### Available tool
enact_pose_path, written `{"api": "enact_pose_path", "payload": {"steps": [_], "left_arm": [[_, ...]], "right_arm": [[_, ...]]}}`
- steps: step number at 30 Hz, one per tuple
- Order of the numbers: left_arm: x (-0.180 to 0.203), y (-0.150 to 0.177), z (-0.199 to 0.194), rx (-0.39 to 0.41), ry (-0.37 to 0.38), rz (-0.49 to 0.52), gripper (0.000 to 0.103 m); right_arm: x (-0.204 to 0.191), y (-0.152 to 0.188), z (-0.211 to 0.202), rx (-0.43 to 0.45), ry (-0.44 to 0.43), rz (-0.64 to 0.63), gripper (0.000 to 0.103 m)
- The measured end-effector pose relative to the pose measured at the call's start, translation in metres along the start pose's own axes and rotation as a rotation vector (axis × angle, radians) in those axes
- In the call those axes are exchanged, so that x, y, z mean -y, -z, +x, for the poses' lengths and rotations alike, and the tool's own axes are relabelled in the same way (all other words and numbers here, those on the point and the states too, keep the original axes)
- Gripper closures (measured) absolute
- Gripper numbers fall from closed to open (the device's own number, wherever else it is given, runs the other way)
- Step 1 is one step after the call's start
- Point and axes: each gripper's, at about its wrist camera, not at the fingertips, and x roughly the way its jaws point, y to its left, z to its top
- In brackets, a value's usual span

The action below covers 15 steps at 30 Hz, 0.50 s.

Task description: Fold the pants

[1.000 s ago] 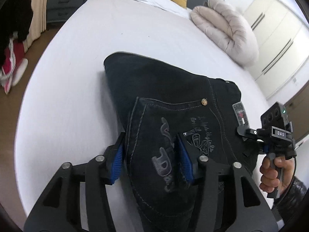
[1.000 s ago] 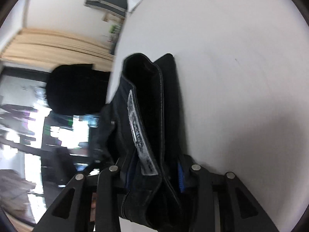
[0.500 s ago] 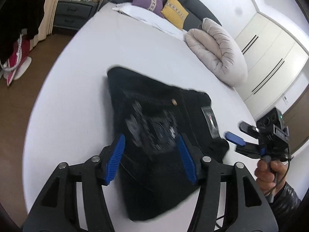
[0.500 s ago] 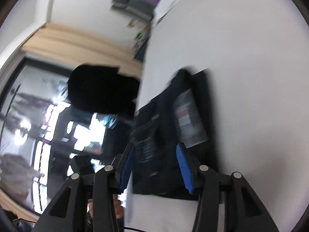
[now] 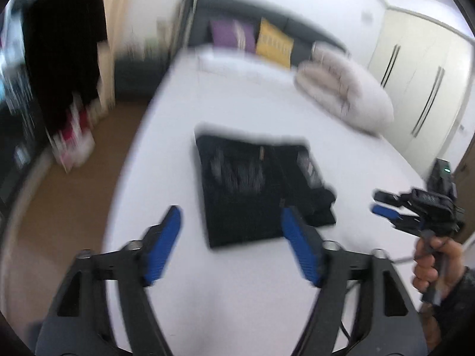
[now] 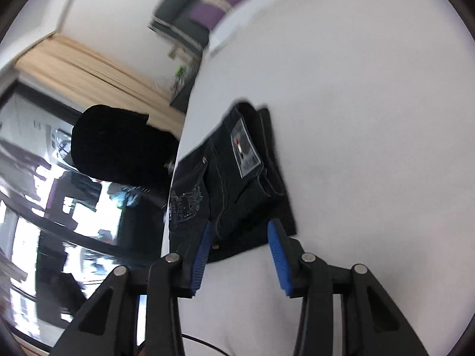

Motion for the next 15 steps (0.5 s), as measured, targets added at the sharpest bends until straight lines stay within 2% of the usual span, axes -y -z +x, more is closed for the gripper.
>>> {"api": "enact_pose_path", "payload": {"steps": [1, 3, 4, 6, 8, 11, 13, 15], "left_arm": [[0.011, -0.004, -0.028, 0.087, -0.019, 0.041, 0.001], [0.032, -0.01, -0.072, 0.211, -0.059, 0.101, 0.0], [0.044, -0.011, -0.094, 0.268, -0.082, 0.139, 0.0], [0.064, -0.011, -0.124, 0.317, -0.146, 0.188, 0.0], [0.078, -0.011, -0.138, 0.288, -0.19, 0.208, 0.0], [0.086, -0.006, -0.151, 0.227, -0.229, 0.202, 0.0], [0.087, -0.002, -0.157, 0.197, -0.218, 0.177, 0.0], [0.087, 0.0, -0.159, 0.153, -0.219, 0.139, 0.0]], "right_arm": [[-0.005, 0.006, -0.023, 0.06, 0.025, -0.027, 0.044], [-0.019, 0.015, -0.064, 0.178, 0.054, -0.079, 0.021], [-0.034, 0.021, -0.082, 0.236, 0.07, -0.122, 0.016], [-0.065, 0.034, -0.113, 0.342, 0.113, -0.21, 0.005], [-0.092, 0.038, -0.137, 0.43, 0.142, -0.293, 0.0], [-0.135, 0.042, -0.162, 0.539, 0.2, -0.428, 0.0], [-0.16, 0.052, -0.175, 0.585, 0.241, -0.528, 0.0], [-0.179, 0.059, -0.18, 0.578, 0.263, -0.605, 0.0]]}}
